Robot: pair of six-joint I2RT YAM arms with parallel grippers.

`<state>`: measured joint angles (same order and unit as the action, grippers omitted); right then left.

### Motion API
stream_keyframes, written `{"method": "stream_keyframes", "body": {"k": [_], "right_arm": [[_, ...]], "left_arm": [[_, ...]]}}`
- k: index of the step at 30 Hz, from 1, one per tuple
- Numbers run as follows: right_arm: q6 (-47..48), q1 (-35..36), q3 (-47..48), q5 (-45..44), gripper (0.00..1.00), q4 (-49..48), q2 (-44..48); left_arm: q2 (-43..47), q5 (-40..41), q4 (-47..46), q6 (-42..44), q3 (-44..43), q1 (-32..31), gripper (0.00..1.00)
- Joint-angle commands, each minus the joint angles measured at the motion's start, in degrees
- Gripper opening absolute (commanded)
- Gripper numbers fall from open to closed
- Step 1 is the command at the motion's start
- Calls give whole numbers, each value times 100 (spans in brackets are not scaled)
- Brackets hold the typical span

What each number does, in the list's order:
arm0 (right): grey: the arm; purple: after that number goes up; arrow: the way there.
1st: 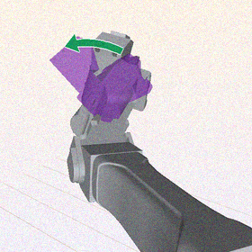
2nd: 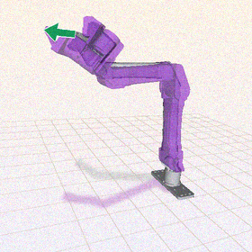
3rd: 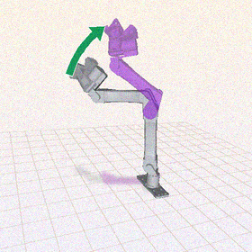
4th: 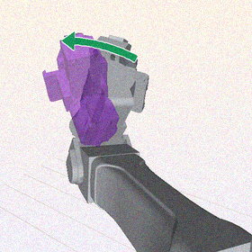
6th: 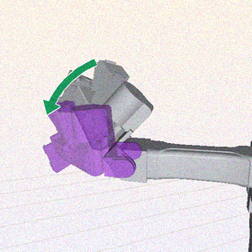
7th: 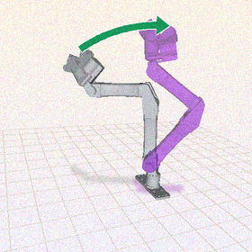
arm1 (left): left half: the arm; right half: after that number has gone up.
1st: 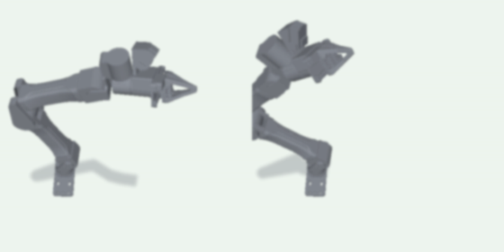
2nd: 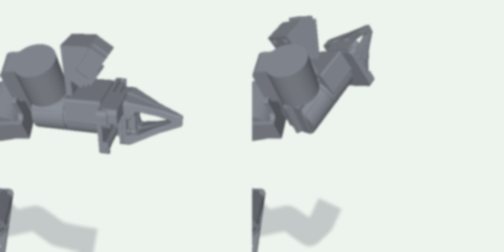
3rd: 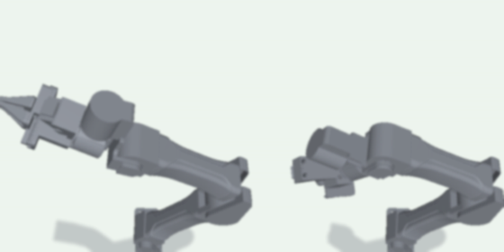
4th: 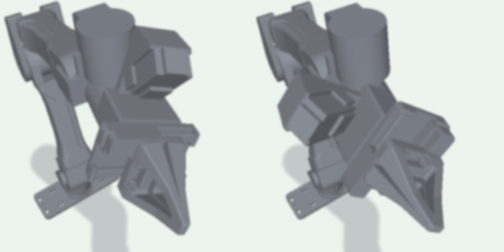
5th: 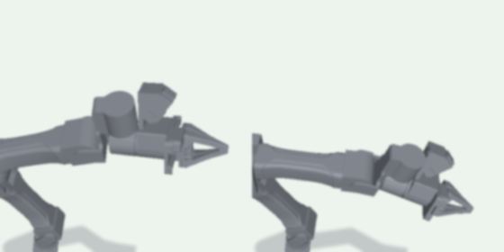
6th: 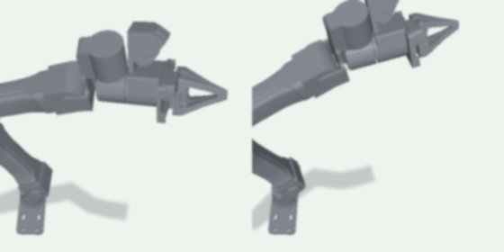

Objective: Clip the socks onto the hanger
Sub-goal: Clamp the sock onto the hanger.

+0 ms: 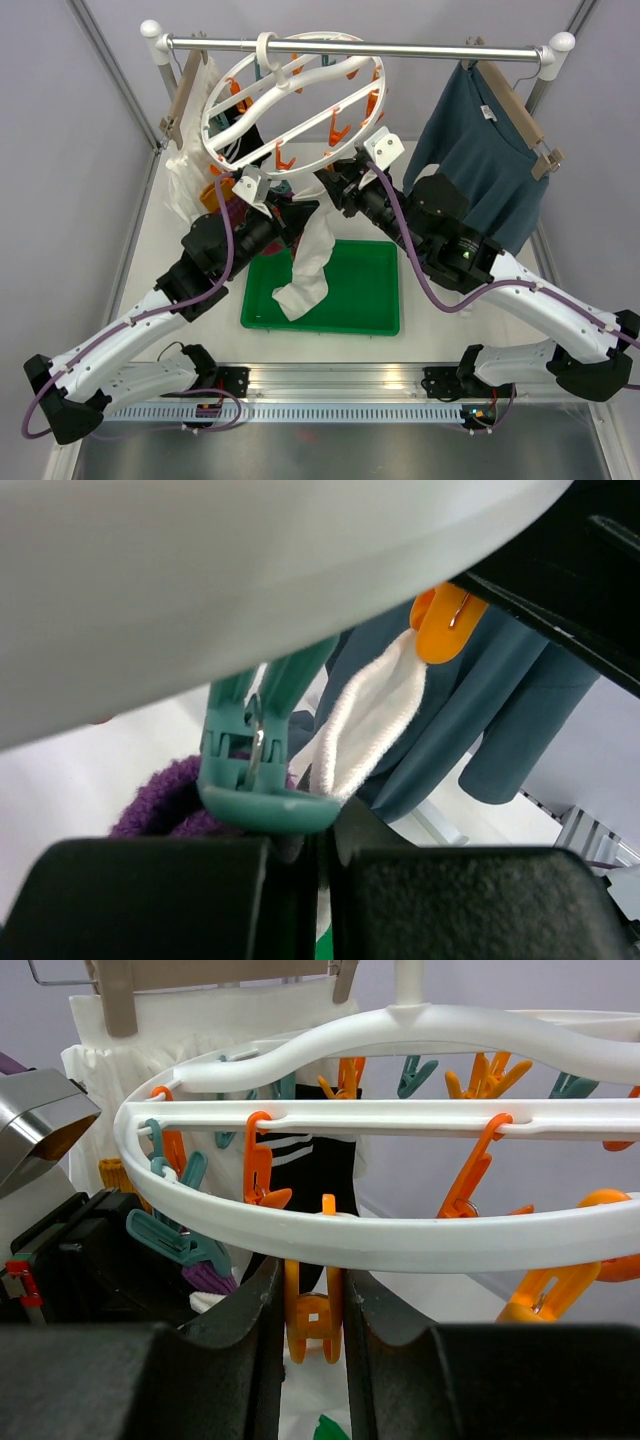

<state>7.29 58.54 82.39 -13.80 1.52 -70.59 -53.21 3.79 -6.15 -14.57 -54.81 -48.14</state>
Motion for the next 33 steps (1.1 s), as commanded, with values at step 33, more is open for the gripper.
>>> {"method": "stream_keyframes", "body": {"k": [33], "right_arm": [[44, 69, 243, -61, 0, -29, -140]], "left_arm": [[91, -291, -633, 68, -56, -2, 2]]}}
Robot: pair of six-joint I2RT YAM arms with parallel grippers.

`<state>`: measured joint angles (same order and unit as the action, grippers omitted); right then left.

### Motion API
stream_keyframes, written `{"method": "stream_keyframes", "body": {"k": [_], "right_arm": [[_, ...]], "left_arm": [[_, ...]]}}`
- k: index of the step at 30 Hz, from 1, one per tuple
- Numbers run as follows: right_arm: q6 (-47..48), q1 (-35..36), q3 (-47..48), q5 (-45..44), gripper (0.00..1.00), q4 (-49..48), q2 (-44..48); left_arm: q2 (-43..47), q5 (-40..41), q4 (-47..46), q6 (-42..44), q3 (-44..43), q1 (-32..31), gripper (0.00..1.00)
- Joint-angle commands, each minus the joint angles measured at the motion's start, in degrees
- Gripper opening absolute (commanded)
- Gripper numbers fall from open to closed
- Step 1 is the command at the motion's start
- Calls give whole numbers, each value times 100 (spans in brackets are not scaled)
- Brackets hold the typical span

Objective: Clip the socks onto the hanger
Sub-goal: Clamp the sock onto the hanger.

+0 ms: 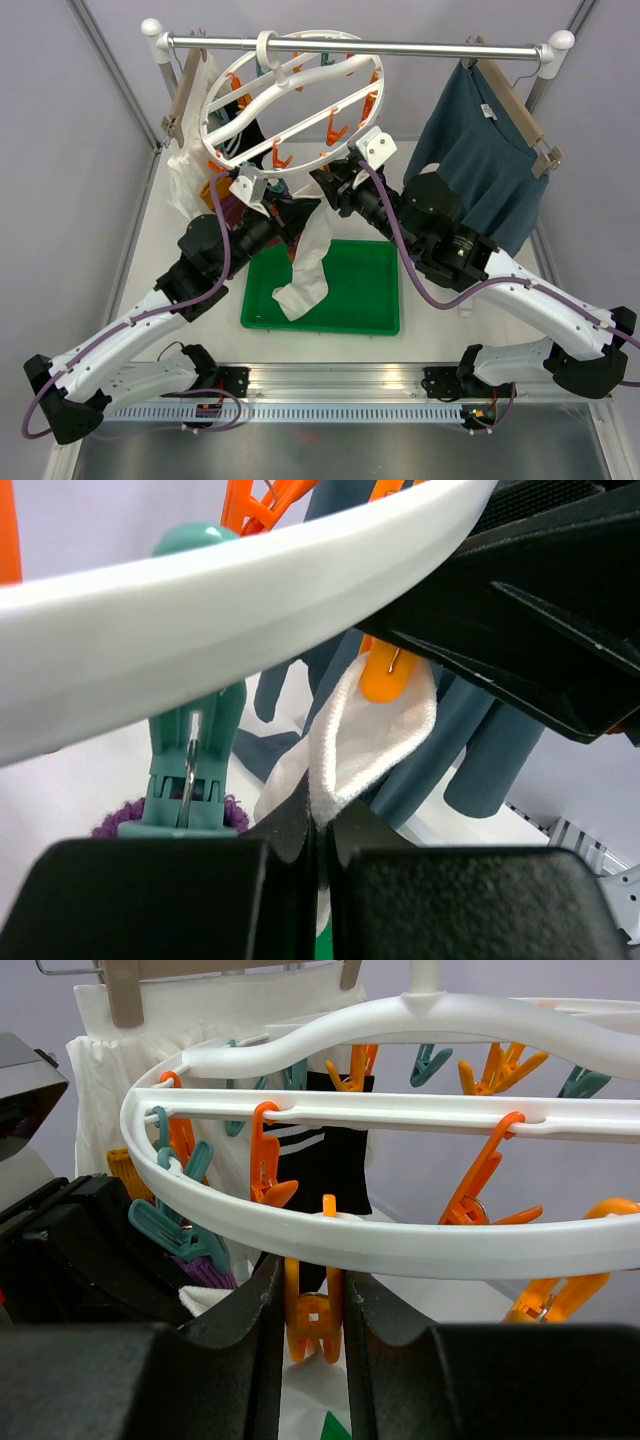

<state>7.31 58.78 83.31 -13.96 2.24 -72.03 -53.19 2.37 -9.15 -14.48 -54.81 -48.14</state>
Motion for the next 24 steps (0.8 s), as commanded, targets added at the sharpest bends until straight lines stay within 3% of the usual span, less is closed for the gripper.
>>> {"method": "stream_keyframes", "body": {"k": [1, 16, 22, 24], "right_arm": [[60, 45, 133, -63, 0, -110, 13], [192, 63, -236, -20, 1, -558, 171], [192, 54, -315, 24, 11, -593, 242], [174, 63, -306, 59, 22, -567, 242]], "left_arm": [[89, -175, -333, 51, -56, -2, 2], [125, -211, -386, -90, -65, -2, 2], [151, -158, -333, -125, -74, -2, 2], [142, -106, -325, -143, -83, -2, 2]]}}
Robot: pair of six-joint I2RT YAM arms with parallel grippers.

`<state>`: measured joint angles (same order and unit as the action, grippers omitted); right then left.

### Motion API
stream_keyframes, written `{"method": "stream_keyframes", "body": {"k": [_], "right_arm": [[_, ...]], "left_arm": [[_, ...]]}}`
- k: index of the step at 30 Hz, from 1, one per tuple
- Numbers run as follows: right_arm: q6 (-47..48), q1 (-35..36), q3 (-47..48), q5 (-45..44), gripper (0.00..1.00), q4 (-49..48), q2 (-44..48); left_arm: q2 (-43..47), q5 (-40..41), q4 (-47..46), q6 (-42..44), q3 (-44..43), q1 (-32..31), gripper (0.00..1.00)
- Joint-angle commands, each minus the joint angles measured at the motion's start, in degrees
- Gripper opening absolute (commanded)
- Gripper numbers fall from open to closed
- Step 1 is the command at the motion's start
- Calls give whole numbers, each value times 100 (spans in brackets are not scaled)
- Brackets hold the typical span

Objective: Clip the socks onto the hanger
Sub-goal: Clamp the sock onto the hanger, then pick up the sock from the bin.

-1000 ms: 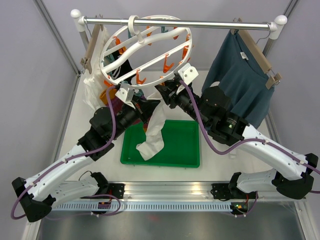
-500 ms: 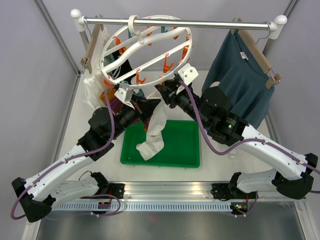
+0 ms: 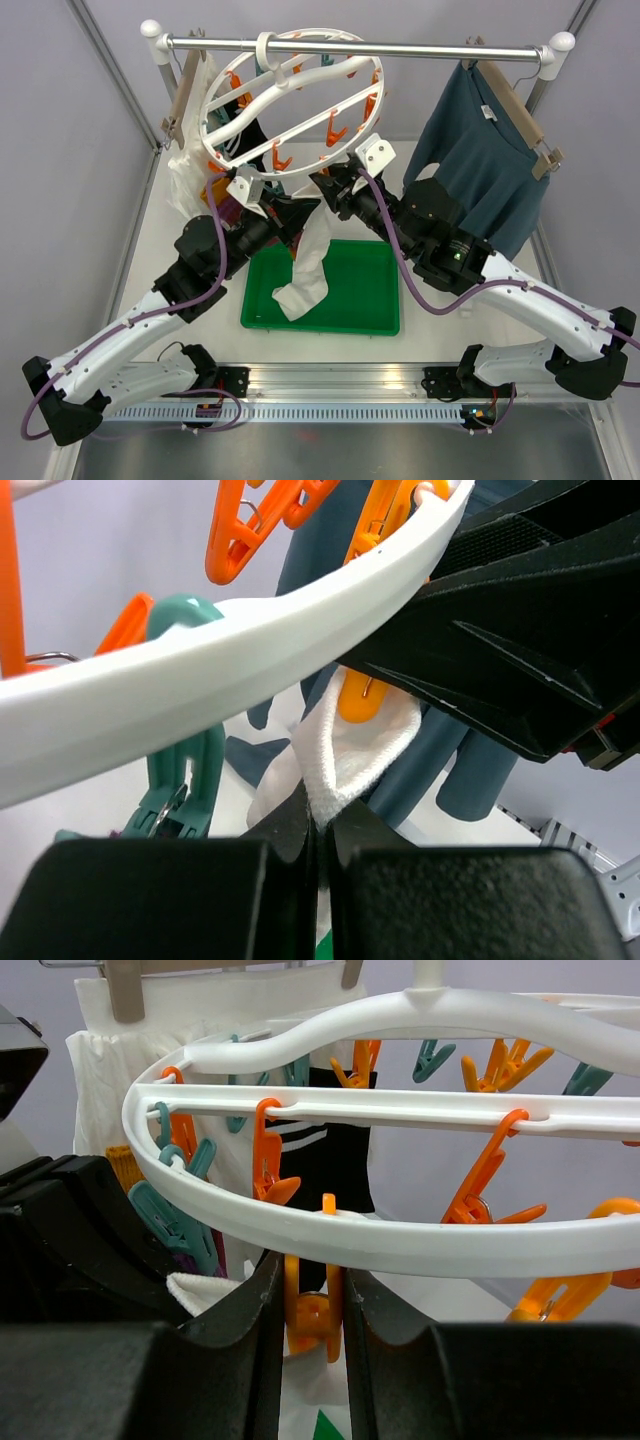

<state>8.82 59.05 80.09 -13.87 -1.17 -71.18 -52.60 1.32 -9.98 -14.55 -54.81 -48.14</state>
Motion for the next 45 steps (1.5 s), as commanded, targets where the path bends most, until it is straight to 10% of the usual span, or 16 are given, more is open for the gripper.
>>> {"method": "stream_keyframes", "body": {"k": [1, 11, 30, 45], "right_arm": [[-29, 37, 24, 60, 27, -208, 165], [-679, 37, 226, 209, 63, 486, 543], [-1233, 45, -969, -47, 70, 1277, 1247], [-1787, 72, -2138, 350, 68, 636, -79]], "left_arm": [[66, 113, -189, -145, -100, -2, 2], [-49, 1730, 874, -435, -531, -2, 2], [355, 3558, 3282, -128, -1471, -2, 2], [303, 4719, 4487, -163, -2113, -2, 2]]}}
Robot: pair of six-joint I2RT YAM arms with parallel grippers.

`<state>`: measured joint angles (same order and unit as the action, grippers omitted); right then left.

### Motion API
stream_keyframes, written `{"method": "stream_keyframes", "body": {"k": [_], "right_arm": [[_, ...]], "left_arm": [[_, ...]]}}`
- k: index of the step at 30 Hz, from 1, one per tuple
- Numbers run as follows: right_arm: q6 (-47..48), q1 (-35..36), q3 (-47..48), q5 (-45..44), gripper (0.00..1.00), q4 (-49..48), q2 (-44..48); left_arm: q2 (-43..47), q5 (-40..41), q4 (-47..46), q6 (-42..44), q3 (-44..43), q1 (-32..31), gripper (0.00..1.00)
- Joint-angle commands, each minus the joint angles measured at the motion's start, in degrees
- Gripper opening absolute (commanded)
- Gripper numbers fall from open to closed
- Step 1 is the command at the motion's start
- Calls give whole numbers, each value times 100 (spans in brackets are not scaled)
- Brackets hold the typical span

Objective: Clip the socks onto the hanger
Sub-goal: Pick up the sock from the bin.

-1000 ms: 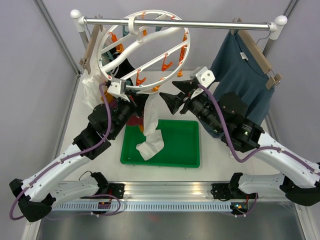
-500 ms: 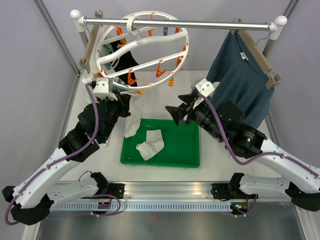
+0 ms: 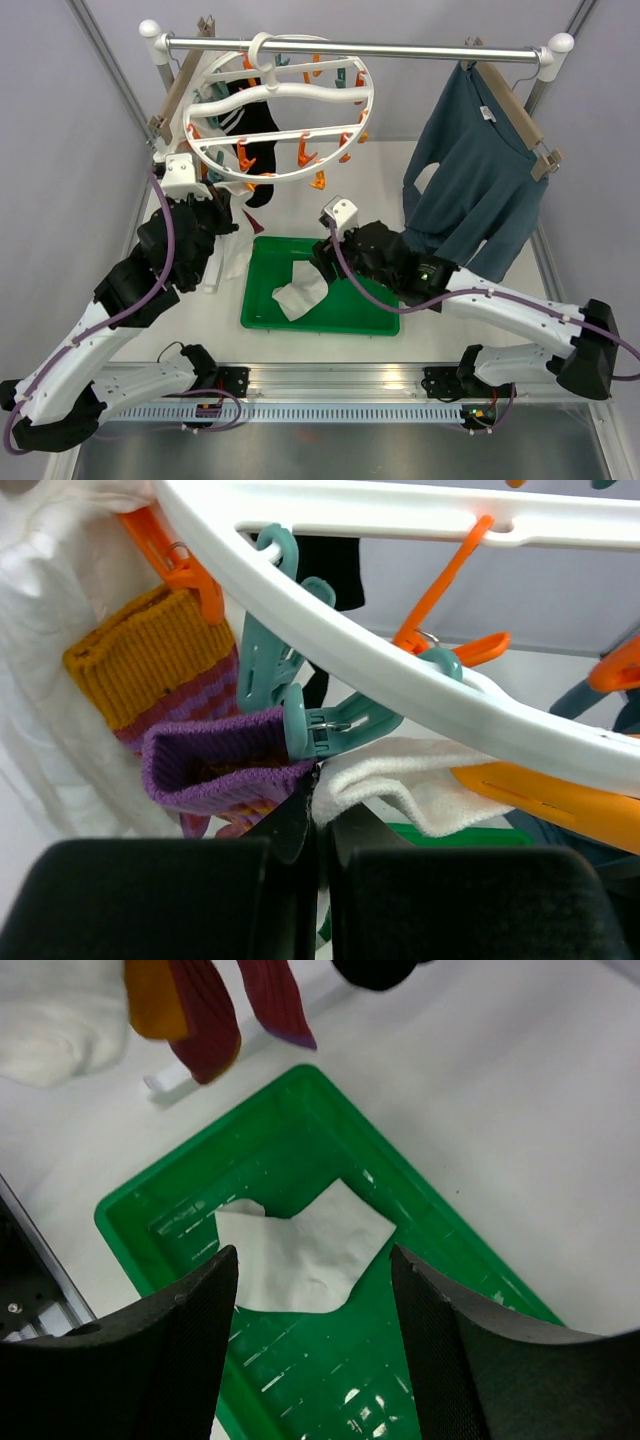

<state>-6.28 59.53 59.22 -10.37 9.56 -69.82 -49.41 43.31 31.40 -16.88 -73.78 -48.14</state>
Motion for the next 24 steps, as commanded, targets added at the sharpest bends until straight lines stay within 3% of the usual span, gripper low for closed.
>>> {"method": "stream_keyframes", "body": {"k": [1, 10, 24], "right_arm": [[-338, 24, -42, -191, 68, -438, -451], [-1173, 15, 239, -896, 68, -341, -2068], [-2114, -319, 722, -1371, 68, -446, -3459]], "left_arm": [[-25, 651, 419, 63, -225, -2, 2], [-78, 1136, 763, -17, -400, -2, 2], [80, 793, 605, 36, -321, -2, 2]]}}
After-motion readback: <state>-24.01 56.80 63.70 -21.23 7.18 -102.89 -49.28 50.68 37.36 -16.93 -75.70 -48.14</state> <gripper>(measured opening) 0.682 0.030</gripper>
